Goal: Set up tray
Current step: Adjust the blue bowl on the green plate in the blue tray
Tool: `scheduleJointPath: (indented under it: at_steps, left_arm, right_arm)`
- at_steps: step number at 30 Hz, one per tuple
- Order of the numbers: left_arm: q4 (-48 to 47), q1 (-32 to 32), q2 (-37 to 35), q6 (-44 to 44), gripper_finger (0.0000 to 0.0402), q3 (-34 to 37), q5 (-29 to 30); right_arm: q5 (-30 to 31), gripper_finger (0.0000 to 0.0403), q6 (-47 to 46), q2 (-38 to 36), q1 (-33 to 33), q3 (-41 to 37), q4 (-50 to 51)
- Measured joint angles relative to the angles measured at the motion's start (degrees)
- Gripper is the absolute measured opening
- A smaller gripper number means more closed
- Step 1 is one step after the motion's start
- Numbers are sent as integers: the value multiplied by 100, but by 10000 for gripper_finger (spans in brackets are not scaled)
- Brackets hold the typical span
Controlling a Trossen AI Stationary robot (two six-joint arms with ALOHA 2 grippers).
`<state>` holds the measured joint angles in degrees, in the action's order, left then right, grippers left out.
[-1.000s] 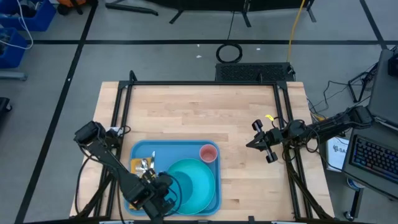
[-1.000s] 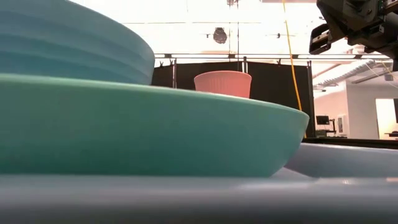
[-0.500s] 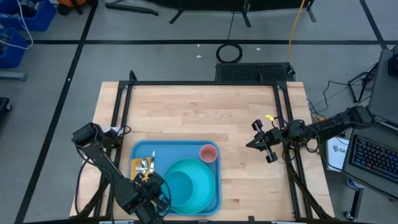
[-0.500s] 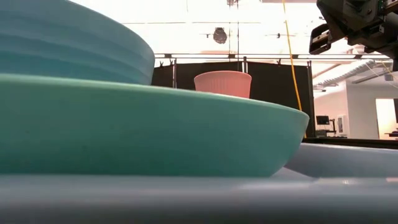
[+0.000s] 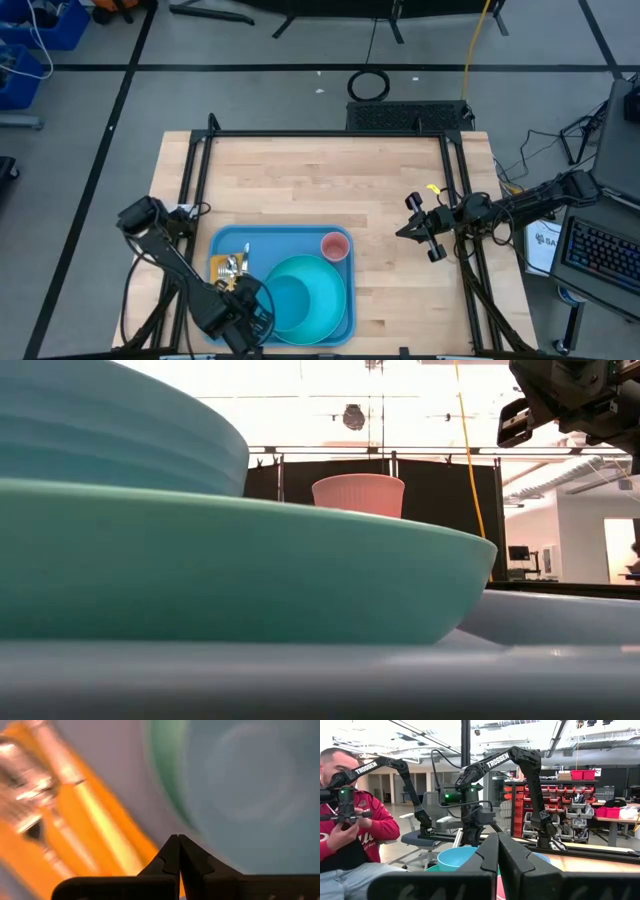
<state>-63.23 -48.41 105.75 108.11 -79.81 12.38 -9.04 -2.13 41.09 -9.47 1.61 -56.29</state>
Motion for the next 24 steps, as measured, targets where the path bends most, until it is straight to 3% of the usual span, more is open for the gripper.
scheduleJointPath:
  at_steps: [24]
  left_arm:
    - [798,413,-2,-1524,0,272,398]
  right_arm:
    - [0,0,0,0,-1,-2,0]
